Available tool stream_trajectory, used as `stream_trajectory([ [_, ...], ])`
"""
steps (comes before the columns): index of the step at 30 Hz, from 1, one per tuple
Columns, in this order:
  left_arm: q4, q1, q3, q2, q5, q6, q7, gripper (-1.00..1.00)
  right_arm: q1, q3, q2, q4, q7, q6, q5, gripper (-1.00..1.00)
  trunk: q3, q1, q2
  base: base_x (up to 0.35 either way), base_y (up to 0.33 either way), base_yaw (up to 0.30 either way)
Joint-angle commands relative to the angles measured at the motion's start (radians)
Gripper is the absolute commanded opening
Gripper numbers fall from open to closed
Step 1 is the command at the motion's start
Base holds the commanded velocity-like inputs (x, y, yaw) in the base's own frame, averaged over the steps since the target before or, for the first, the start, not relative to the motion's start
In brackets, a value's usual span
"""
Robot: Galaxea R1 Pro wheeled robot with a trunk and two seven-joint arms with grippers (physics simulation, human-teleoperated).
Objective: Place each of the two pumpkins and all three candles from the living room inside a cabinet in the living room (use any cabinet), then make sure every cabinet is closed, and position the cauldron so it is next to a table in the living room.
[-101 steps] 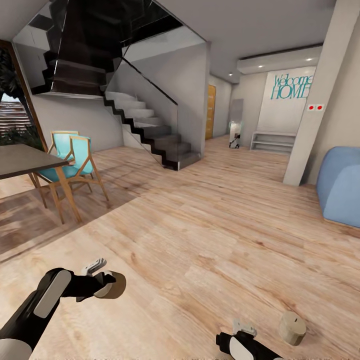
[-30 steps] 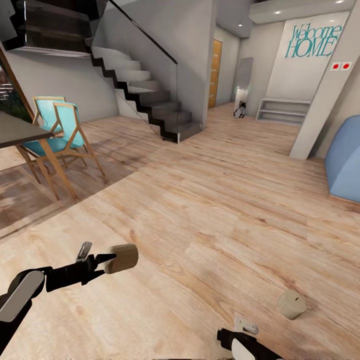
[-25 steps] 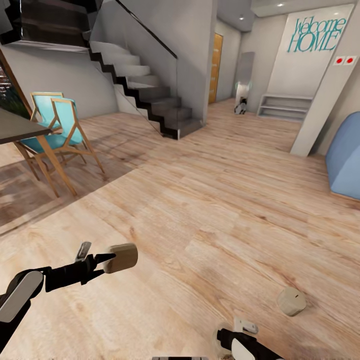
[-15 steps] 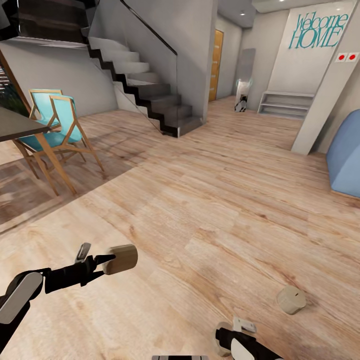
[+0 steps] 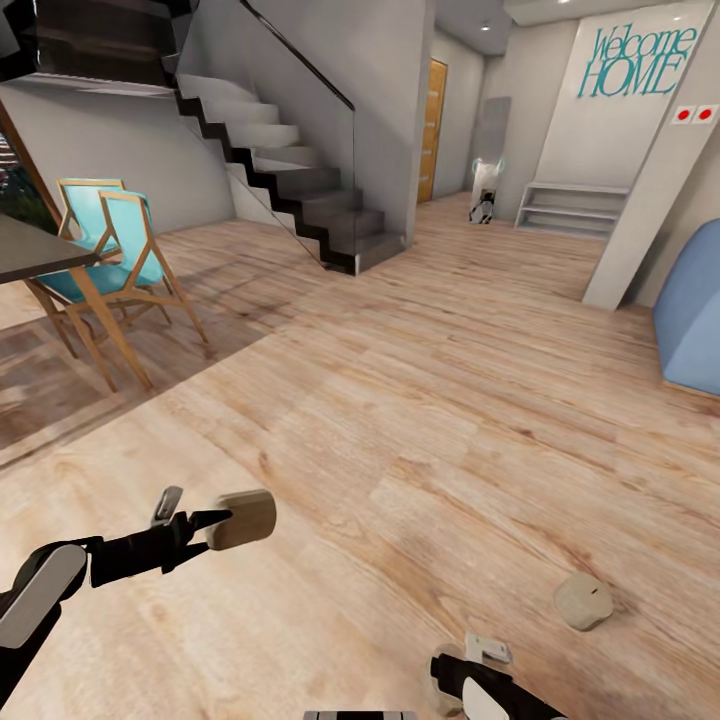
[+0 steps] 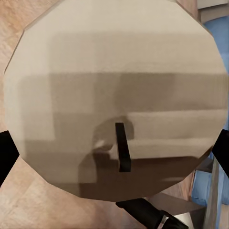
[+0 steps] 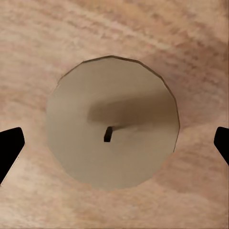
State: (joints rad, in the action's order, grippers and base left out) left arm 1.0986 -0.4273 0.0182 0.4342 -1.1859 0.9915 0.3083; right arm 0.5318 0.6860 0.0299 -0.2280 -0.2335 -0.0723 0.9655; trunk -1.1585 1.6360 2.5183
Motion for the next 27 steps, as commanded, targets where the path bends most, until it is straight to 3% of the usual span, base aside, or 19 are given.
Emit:
stream_trajectory([
  [1, 0.0, -0.001, 0.002, 0.001, 0.005, 0.001, 0.008, -1.0, 0.001, 0.007, -0.001, -0.002, -0.007, -0.004, 0.004, 1.0, -0.001, 0.0, 0.0, 0.143, 0.0, 0.0],
  [21, 0.0, -0.001, 0.003, 0.001, 0.006, 0.001, 0.008, -1.0, 0.001, 0.007, 0.001, -0.002, -0.008, -0.004, 0.002, 1.0, -0.001, 0.0, 0.0, 0.047, 0.025, 0.0],
  [27, 0.0, -0.001, 0.003, 0.0, 0.005, 0.001, 0.008, -1.0, 0.001, 0.009, -0.001, -0.001, -0.009, -0.004, 0.003, 1.0, -0.016, 0.002, 0.001, 0.0, 0.0, 0.0],
])
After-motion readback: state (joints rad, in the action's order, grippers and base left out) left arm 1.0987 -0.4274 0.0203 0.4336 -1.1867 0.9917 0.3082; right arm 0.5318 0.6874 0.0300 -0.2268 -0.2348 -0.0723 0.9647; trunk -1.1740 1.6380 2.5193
